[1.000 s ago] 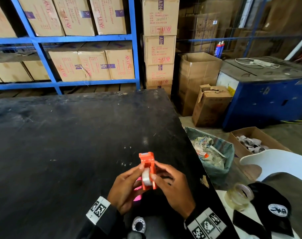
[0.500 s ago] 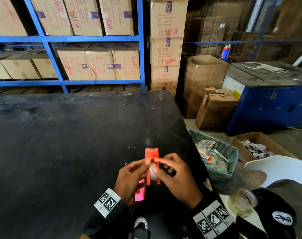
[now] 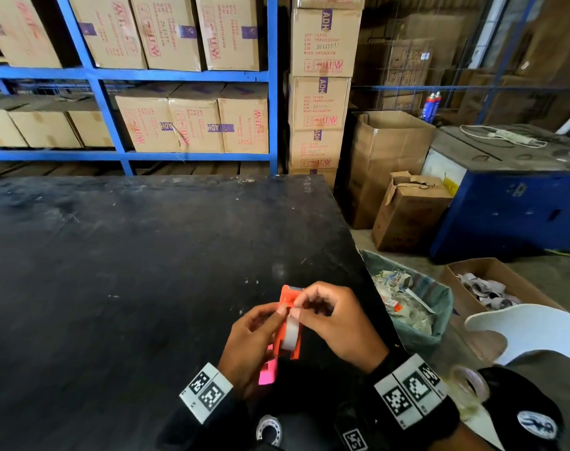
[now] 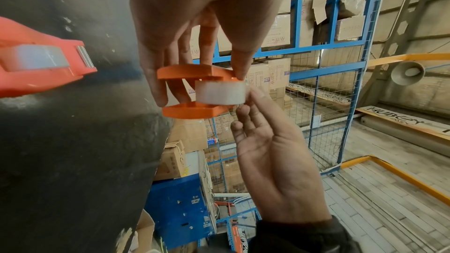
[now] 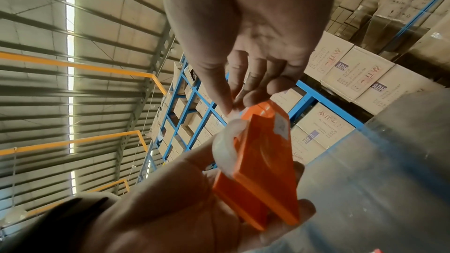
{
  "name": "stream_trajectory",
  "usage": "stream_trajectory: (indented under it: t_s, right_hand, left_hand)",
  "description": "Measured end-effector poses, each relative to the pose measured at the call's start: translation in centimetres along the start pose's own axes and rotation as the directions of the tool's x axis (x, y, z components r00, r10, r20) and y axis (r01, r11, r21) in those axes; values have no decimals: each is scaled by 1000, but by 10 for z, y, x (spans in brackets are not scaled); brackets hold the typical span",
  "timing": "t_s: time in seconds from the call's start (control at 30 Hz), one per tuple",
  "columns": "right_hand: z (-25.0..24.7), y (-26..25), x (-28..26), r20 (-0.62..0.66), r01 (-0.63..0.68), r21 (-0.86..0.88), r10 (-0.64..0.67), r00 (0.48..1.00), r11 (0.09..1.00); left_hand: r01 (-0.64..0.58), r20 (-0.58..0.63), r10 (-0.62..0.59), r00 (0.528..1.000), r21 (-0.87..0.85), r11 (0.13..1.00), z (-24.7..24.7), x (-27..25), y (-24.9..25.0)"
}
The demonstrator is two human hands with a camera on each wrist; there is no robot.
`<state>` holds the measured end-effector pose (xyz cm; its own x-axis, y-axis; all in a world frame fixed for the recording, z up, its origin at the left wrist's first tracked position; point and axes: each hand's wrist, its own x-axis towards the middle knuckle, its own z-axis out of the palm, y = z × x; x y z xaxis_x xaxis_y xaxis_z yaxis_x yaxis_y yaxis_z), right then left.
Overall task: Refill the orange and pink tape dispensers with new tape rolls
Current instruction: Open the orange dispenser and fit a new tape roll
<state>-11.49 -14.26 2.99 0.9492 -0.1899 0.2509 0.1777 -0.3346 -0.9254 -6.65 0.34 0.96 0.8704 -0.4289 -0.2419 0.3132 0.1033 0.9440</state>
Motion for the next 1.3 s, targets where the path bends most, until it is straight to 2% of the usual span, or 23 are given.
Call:
stream_trajectory:
  t_s: [0.4, 0.5, 0.63, 0.77, 0.97, 1.13, 1.2, 1.3]
  right_hand:
    - [-12, -8, 14, -75, 36, -80, -42, 996, 996]
    - [-14, -8, 18, -52, -16, -27, 15, 999, 999]
    - [-14, -9, 20, -40, -90, 52, 92, 995, 995]
    - [-16, -7, 24, -17, -217, 148, 222, 975, 965]
    - [-20, -6, 29, 24, -325, 122, 324, 946, 938]
    - [-20, 4, 33, 19, -388, 125, 389, 921, 913]
    - [-21, 8, 32, -3, -413, 148, 418, 908, 899]
    - [-23, 12, 30, -49, -399, 239, 421, 906, 885]
  left_hand:
    - [49, 123, -46, 991, -21, 999, 2, -7, -3]
    - [40, 133, -39, 990, -6, 999, 7, -8, -3]
    - [-55, 153, 38, 987, 108, 993, 10, -10, -6]
    - [-94, 206, 62, 976, 151, 984, 5, -11, -8]
    - [-155, 263, 104, 959, 184, 971, 3, -10, -9]
    - [-279, 269, 220, 938, 207, 938, 8, -14, -7]
    - [-280, 245, 228, 942, 201, 939, 10, -11, -6]
    - [-203, 186, 177, 966, 132, 970, 9, -5, -5]
